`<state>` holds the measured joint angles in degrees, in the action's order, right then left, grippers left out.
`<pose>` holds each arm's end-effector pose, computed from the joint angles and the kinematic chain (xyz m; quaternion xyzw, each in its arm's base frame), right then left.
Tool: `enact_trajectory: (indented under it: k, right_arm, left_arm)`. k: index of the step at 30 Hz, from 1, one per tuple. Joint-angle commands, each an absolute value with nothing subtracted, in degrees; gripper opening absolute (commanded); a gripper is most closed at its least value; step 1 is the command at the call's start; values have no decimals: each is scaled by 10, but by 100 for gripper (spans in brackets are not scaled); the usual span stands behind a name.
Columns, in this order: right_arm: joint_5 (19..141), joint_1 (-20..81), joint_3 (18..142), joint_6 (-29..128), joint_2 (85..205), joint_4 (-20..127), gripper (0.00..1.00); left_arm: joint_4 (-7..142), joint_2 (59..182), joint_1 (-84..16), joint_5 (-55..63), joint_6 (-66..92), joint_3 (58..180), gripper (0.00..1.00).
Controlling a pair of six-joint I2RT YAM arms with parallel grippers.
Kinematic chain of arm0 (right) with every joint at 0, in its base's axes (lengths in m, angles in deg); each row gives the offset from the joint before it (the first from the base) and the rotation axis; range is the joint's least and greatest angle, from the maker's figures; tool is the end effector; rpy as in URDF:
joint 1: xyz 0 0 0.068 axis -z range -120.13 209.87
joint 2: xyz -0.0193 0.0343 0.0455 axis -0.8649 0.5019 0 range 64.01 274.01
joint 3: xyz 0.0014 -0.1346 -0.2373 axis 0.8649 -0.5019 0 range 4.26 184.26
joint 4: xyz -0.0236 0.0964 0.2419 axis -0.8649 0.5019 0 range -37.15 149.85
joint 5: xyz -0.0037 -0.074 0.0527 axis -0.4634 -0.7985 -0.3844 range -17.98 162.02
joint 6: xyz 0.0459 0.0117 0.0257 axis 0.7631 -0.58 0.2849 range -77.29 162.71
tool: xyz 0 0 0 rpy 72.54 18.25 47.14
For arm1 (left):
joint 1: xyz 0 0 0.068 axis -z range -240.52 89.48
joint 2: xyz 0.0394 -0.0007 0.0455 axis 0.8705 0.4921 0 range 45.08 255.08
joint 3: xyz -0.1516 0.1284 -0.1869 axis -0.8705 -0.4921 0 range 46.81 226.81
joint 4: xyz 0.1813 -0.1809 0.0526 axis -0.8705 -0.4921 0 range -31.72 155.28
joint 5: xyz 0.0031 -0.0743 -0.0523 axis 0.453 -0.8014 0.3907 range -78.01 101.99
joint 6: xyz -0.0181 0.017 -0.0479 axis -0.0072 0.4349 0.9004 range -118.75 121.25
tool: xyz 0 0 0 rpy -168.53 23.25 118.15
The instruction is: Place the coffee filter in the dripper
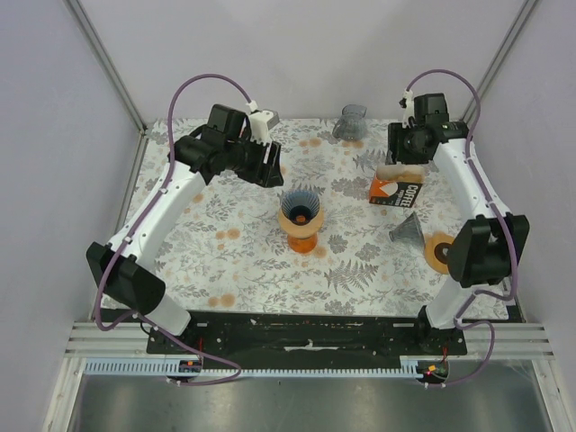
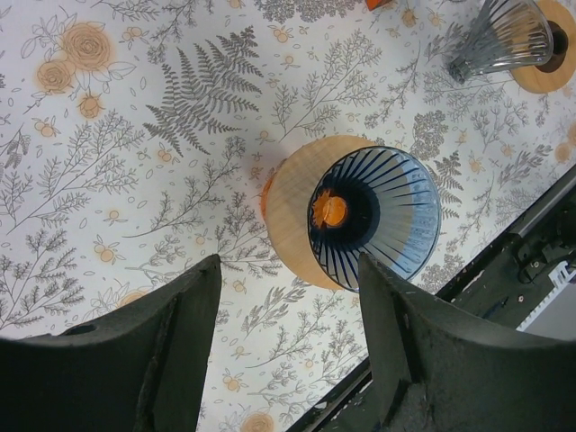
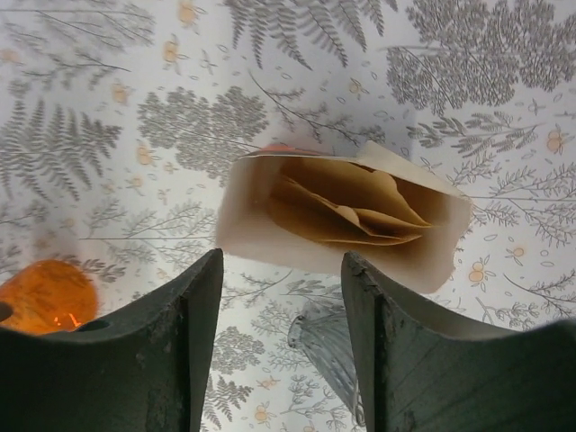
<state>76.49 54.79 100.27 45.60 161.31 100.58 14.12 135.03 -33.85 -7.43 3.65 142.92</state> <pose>0.3699 0.0357 0.3473 -0.0316 0.9356 0.0608 0.3464 0.2923 -0.1599 0.3873 0.2545 0.8767 -0.2455 0.3261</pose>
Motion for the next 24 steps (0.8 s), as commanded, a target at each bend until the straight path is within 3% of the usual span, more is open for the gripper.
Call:
enact_trajectory:
  k: [1, 13, 18, 20, 24]
  right_arm:
    - [736, 563, 1018, 451, 1663, 1008, 63]
    - [718, 564, 1016, 459, 1756, 1015, 69]
    - [698, 563, 1005, 457, 1784, 1015, 67]
    - [702, 563, 999, 455, 1787, 1011, 60]
    - [718, 563, 989, 455, 1780, 1001, 21]
  left_arm:
    - [168, 1330, -344, -68, 16, 1430, 68]
    - [173, 1341, -354, -87, 20, 1428, 67]
    - [173, 1339, -356, -89, 21, 1430, 67]
    - [173, 1338, -357, -89, 21, 1430, 67]
    - [172, 1338, -357, -92, 23, 1430, 67]
